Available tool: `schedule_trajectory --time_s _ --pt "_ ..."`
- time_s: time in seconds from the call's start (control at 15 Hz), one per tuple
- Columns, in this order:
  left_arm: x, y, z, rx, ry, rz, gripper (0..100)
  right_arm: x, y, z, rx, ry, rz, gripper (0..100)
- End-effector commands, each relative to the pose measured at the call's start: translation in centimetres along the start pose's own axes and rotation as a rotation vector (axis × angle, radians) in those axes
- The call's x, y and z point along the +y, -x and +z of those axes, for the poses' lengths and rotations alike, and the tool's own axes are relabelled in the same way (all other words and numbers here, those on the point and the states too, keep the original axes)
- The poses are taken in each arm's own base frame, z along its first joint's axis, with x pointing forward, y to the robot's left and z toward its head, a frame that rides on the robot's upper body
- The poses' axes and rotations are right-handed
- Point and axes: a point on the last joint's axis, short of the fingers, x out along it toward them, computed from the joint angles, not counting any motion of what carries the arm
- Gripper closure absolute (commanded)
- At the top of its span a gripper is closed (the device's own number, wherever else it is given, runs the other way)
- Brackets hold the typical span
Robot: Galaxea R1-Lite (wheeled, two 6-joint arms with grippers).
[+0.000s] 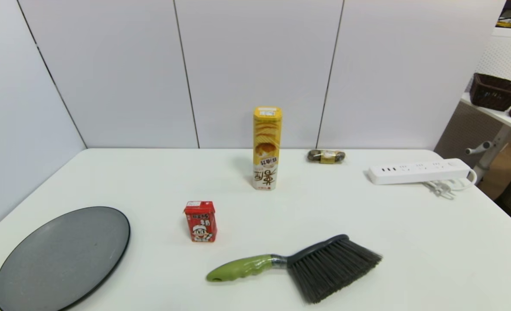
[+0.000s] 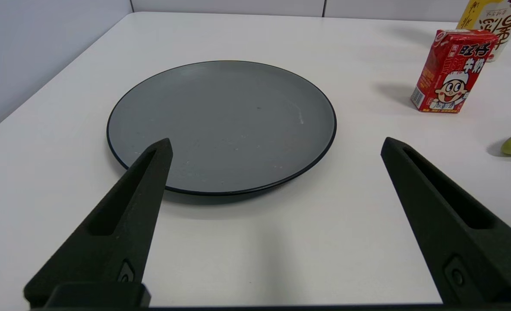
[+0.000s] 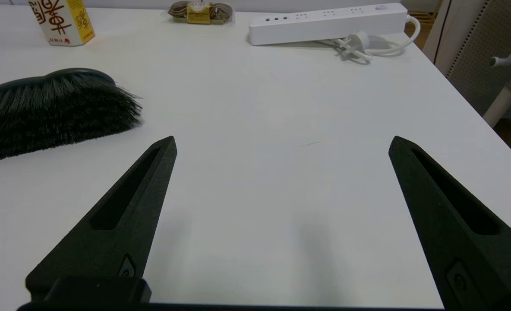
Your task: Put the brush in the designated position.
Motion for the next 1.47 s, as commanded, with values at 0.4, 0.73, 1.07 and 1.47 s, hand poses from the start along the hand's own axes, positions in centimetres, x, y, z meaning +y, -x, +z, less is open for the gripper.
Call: schedule_trajectory --time_s 0.4,0.73,1.07,1.47 --pt "0.0 0.0 0.0 -0.002 0.005 0.002 0 0.0 0.0 0.0 0.003 0.000 0.001 0" --pt "0.0 -1.6 4.3 0.144 -0.004 -0.018 0 0.0 0.0 0.0 0.003 0.002 0.001 0" --pt "-1.4 -11.0 14.3 0.296 -0.202 -0.196 0 0.0 0.0 0.0 0.003 0.000 0.001 0" --pt "-7.5 -16.6 17.5 0.274 -0.357 -0.675 0 0.0 0.0 0.0 0.003 0.002 0.001 0"
